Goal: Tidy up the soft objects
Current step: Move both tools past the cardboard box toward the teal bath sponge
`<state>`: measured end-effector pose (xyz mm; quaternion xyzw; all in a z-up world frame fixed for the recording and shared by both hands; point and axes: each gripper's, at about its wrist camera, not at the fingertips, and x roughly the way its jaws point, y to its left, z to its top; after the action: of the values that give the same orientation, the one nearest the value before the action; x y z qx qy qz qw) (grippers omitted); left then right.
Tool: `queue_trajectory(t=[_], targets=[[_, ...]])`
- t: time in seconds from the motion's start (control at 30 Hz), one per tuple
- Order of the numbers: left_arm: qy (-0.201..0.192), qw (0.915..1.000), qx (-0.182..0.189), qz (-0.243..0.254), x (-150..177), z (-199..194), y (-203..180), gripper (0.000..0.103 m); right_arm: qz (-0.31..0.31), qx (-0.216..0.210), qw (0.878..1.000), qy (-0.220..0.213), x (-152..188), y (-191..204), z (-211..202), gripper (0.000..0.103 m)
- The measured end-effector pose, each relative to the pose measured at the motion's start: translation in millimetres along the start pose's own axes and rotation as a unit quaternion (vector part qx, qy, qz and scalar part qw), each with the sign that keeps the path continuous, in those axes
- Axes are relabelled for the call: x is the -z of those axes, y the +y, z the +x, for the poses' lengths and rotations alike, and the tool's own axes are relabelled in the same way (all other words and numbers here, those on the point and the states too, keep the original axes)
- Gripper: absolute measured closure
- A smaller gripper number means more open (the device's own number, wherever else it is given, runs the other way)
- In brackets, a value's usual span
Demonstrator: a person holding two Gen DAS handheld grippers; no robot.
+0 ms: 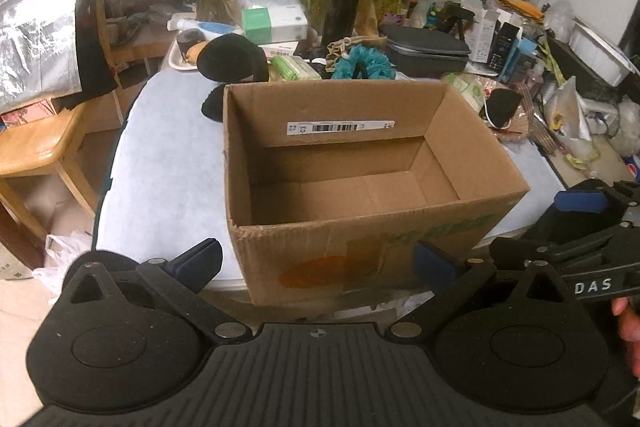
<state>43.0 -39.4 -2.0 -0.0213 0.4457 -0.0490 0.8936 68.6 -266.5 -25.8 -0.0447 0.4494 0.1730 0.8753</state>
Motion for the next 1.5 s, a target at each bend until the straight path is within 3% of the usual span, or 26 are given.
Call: queue_trajectory(t=[0.23,0.47,0.73,1.1,1.5], targets=[[-0.022,0.9996,-0.006,-0.019,8.0,-8.5,11.0,0.000,0.010,-0.009,1.000,-0.008,-8.1,7.5,3.0,0.000],[-0.034,0.9990,-0.029,0.003,7.8,-7.6,14.0,0.000,0.008,0.006,1.000,-0.024,-14.3,12.0,-5.5,0.000],[-0.051,0.9980,-0.030,-0.021,8.8,-2.0,25.5,0.000,0.002,0.004,0.999,-0.041,-18.9,12.8,-4.5,0.000],[-0.073,0.9969,-0.027,-0.008,1.6,7.1,33.8,0.000,0.027,0.019,0.997,-0.063,-24.6,5.9,14.3,0.000],[-0.073,0.9971,-0.020,-0.011,-13.6,22.6,42.7,0.000,0.038,-0.017,0.998,-0.047,-44.2,-10.2,32.0,0.000]])
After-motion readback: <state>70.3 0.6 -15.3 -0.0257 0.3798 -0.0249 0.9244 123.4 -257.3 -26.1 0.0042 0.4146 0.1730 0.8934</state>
